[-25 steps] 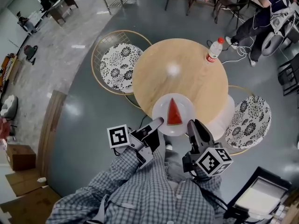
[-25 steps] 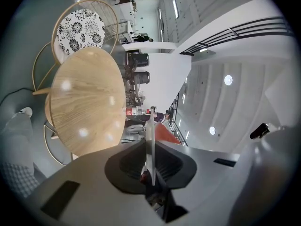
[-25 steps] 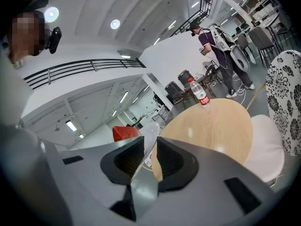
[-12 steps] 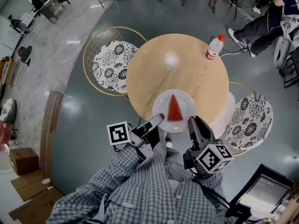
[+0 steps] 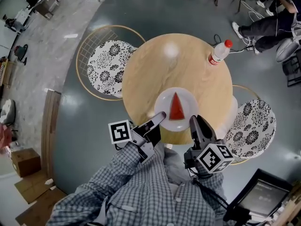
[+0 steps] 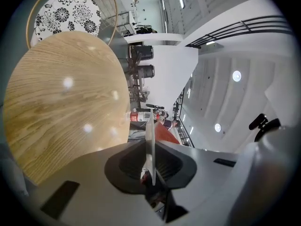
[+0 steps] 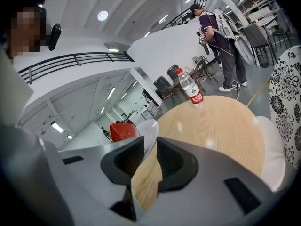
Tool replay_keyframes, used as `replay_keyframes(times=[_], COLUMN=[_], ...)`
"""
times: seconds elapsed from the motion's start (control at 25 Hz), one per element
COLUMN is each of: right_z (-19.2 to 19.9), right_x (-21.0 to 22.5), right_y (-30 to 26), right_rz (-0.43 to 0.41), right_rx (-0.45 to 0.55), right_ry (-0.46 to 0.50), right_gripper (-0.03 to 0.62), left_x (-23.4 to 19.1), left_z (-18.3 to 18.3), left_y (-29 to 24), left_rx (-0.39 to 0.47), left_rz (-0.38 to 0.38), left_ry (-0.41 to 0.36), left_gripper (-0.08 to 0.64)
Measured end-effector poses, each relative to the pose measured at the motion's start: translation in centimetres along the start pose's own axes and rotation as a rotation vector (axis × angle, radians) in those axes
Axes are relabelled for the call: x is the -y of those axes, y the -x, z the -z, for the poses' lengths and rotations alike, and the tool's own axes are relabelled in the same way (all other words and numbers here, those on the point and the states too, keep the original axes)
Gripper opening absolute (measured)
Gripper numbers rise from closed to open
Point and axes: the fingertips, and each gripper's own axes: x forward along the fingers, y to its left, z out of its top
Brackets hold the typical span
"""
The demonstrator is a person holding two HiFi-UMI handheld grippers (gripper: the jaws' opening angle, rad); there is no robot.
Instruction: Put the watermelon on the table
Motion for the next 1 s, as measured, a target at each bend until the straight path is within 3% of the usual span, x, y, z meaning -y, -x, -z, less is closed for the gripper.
replay_keyframes(times=[0.36,1.0], right_z=[-0.8,0.4], right_x=[2.6,8.0], right_y=[-4.8,-10.0], right_rz=[0.045,0.158], right_rx=[-0.042,-0.118], right_ry=[-0.011,-0.043], right_gripper=[0.089,0.087], left_x=[-2.6,-8.6], left_z=[-3.8,-7.3], left_y=[-3.1,-7.1], left_rx=[-0.019,-0.089], left_rz=[-0.033,-0.092], left_ry=[0.027,0.058], left_gripper=[0.038,0.038])
